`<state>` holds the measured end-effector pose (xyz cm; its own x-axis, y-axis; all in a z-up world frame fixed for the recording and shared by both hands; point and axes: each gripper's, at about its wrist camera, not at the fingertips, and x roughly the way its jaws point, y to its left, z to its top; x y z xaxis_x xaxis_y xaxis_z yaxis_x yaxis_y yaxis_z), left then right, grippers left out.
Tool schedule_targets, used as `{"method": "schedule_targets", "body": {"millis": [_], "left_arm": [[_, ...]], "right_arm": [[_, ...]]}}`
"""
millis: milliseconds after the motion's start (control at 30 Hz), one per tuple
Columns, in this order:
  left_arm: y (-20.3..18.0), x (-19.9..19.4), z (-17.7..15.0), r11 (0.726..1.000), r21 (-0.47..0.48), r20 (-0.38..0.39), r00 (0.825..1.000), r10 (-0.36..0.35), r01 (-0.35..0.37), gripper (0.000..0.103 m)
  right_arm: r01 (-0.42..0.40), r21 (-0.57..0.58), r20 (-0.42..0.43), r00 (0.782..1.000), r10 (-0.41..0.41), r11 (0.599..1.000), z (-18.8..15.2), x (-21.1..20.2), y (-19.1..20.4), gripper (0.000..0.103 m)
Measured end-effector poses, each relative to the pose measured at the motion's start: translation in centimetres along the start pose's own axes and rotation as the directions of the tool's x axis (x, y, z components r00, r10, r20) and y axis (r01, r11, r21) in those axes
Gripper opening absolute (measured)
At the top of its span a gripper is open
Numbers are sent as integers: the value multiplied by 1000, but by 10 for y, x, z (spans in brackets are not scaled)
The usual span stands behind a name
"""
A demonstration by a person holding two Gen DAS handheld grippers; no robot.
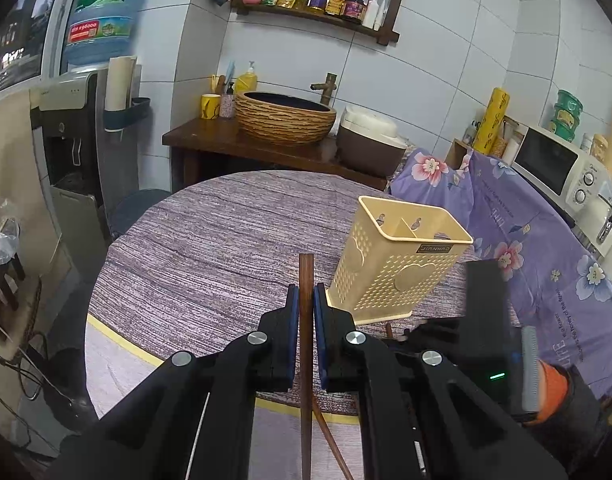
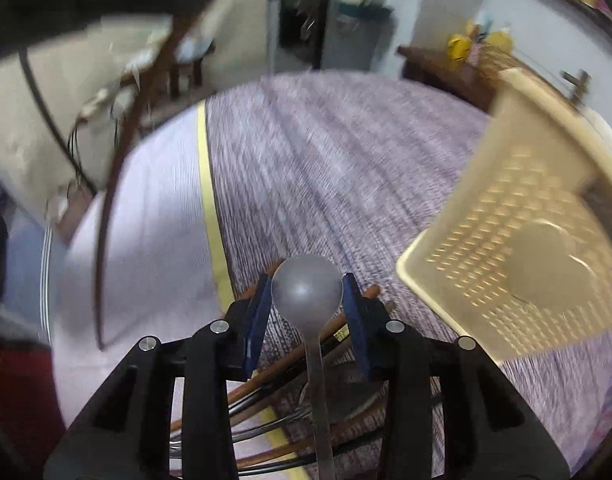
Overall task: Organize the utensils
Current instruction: 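Lift the spoon with the right tool while the left tool lifts the chopstick over the holder, then lower the spoon into the holder and open the right tool while the left tool drops the chopstick in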
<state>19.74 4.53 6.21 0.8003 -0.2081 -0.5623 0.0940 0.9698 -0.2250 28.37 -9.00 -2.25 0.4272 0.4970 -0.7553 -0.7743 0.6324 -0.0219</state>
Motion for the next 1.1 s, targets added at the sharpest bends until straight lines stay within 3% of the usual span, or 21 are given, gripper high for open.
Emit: {"method": "schedule_targets", "body": {"millis": [300, 433, 633, 733, 933, 1100], "left_arm": [[-2, -10, 4, 1000, -7, 40, 999, 6, -6, 9], [-2, -15, 5, 1000, -20, 63, 998, 7, -6, 9], [-3, -24, 12, 1000, -19, 97, 995, 0, 2, 9], [-5, -31, 21, 1000, -13, 128, 992, -6, 8, 9], [-18, -45, 64, 999, 18, 201, 978, -49, 46, 9], [-37, -62, 120, 993, 52, 260, 959, -114, 104, 9]], "right_arm": [[61, 211, 206, 973, -106, 976, -28, -84, -1, 37], [101, 258, 252, 953, -168, 961, -35, -100, -1, 37], [84, 322, 307, 933, -188, 943, -40, -113, -5, 37], [80, 351, 350, 913, -210, 933, -40, -123, -10, 37], [71, 385, 406, 883, -238, 920, -12, -140, -32, 37], [102, 384, 468, 835, -289, 918, 37, -172, -57, 37]]}}
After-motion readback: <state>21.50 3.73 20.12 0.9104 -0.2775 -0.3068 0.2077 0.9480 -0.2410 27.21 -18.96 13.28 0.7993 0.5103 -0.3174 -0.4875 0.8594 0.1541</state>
